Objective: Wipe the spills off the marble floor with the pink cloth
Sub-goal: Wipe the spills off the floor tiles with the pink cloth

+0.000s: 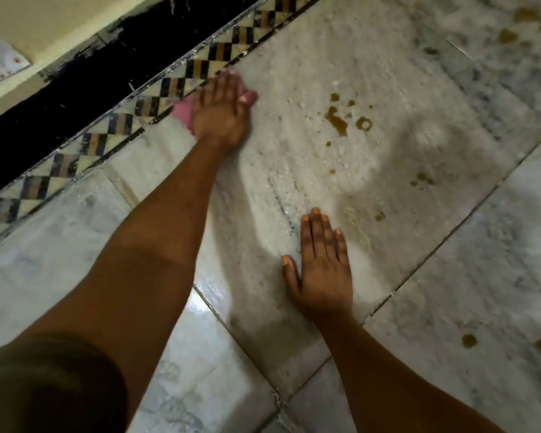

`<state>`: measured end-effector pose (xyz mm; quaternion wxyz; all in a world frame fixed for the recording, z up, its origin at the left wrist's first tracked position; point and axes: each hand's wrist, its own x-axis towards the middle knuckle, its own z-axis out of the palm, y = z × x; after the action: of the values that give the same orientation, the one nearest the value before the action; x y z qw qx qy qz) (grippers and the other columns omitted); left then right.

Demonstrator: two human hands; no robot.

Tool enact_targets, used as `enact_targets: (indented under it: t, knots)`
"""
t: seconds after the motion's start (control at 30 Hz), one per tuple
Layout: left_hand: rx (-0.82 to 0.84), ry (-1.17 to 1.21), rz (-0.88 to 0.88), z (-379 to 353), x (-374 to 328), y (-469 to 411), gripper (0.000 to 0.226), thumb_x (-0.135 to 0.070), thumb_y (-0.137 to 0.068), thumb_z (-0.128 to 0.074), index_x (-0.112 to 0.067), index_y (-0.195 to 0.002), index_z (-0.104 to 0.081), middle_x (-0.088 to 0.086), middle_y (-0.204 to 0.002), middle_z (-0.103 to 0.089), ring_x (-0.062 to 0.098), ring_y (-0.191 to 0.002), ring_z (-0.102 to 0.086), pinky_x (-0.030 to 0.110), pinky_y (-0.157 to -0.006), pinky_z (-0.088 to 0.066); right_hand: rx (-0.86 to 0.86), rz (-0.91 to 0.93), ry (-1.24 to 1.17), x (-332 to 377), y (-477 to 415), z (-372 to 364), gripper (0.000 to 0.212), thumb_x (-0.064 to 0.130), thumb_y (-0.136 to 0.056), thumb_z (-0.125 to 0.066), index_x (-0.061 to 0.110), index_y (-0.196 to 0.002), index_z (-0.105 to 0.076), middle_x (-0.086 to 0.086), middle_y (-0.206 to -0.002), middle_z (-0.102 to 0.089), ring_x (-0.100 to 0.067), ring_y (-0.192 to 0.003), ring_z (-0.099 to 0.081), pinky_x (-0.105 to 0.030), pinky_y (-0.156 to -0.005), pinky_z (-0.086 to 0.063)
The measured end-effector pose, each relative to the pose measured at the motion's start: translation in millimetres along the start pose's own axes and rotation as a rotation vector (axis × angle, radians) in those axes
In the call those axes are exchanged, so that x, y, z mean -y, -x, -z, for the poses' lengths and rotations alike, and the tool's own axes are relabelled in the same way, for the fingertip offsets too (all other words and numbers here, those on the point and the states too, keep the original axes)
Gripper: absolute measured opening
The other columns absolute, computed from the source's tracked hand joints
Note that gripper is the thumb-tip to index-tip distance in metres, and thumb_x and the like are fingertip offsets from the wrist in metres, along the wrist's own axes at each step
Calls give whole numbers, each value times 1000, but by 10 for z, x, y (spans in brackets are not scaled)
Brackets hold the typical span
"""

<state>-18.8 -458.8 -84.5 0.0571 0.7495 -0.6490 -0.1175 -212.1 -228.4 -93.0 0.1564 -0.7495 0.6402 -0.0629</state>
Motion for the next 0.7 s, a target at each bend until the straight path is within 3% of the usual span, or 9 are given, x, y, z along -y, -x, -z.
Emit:
enact_targets:
  t: [0.1, 0.2, 0.27, 0.33, 0.47, 0.57, 0.7]
  knots:
    - [59, 13, -256, -142, -356, 367, 59, -49, -98, -12, -21, -150, -7, 2, -158, -12, 18, -145, -8, 39, -117, -2, -4, -3, 10, 4, -9, 6, 69, 44, -91, -30, 7, -149, -19, -11, -157, -15, -21, -146, -11, -41, -117, -11]
    - [122, -13, -511, -117, -69, 1105, 58, -43, -98, -11, -19, -150, -12, 2, -157, -17, 17, -145, -13, 39, -117, -7, -3, -1, 15, 2, -9, -2, 70, 44, -91, -30, 7, -149, -19, -11, -157, -15, -21, -146, -11, -41, -118, -11]
    - [92, -42, -471, -64, 316, 1340, 59, -43, -96, -12, -16, -149, -15, 4, -155, -21, 19, -143, -18, 39, -117, -9, 10, 1, 21, -8, -9, -4, 70, 45, -91, -29, 7, -149, -17, -11, -158, -12, -21, -146, -9, -41, -118, -10]
    - [49, -71, -296, -13, 557, 1147, 61, -41, -95, -13, -12, -149, -15, 8, -155, -21, 21, -143, -18, 39, -117, -9, 9, 0, 22, -14, -5, -9, 71, 46, -91, -27, 8, -149, -15, -10, -158, -10, -21, -147, -6, -40, -118, -8]
    - [12, -72, -79, 8, 261, 396, 59, -42, -98, -12, -15, -150, -5, 6, -159, -7, 20, -146, -6, 40, -118, -4, -14, 8, 7, -10, -10, -10, 70, 46, -92, -28, 10, -150, -14, -9, -158, -10, -19, -147, -6, -39, -118, -6]
    - [69, -75, -170, -134, -262, 299, 58, -41, -99, -15, -16, -150, -2, 4, -159, -5, 19, -146, -3, 39, -117, -2, -34, 11, -2, -9, 5, -17, 69, 46, -92, -28, 9, -149, -18, -10, -158, -14, -21, -146, -12, -40, -117, -9]
    - [131, -44, -447, -234, -487, 1008, 59, -43, -98, -15, -18, -150, -6, 2, -158, -13, 18, -145, -10, 39, -117, -6, -59, 7, 10, -22, 32, 2, 68, 44, -92, -29, 5, -147, -24, -14, -155, -21, -24, -144, -19, -41, -116, -12]
